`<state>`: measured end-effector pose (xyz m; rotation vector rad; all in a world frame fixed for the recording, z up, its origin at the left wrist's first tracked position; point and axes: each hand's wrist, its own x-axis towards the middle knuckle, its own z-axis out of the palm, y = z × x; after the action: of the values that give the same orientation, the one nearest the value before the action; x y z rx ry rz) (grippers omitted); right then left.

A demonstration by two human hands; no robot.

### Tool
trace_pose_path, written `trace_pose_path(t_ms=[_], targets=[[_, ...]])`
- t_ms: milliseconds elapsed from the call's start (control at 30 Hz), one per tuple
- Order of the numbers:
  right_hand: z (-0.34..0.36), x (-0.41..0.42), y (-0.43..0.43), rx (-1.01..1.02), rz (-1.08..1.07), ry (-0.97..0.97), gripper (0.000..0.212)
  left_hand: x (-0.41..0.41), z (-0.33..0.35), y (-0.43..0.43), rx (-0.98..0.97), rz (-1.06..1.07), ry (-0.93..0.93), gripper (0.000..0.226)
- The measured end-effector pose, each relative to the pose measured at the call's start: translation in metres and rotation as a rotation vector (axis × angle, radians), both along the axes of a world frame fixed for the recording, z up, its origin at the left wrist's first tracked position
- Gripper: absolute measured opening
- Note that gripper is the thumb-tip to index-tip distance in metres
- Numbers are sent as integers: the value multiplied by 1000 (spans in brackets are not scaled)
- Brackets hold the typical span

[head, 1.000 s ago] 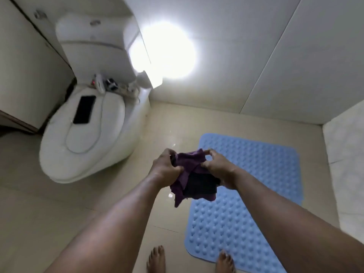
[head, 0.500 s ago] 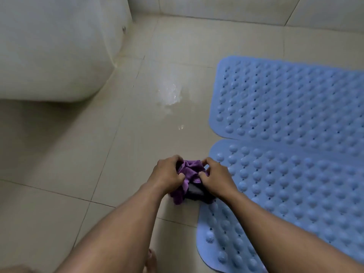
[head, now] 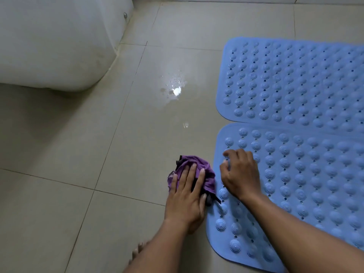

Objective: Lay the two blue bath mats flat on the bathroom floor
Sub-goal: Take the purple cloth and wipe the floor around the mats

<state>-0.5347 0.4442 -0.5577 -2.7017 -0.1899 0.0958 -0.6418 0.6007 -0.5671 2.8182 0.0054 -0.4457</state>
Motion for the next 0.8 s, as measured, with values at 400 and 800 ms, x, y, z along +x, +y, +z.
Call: trace_pose_path(t_ms=[400, 800], targets=[[-6, 105, -5, -99, 20, -63, 49, 135, -6, -5, -29, 130, 51, 81], [-15, 306, -19, -158, -63, -60, 56, 327, -11, 18, -18, 150, 31, 70]])
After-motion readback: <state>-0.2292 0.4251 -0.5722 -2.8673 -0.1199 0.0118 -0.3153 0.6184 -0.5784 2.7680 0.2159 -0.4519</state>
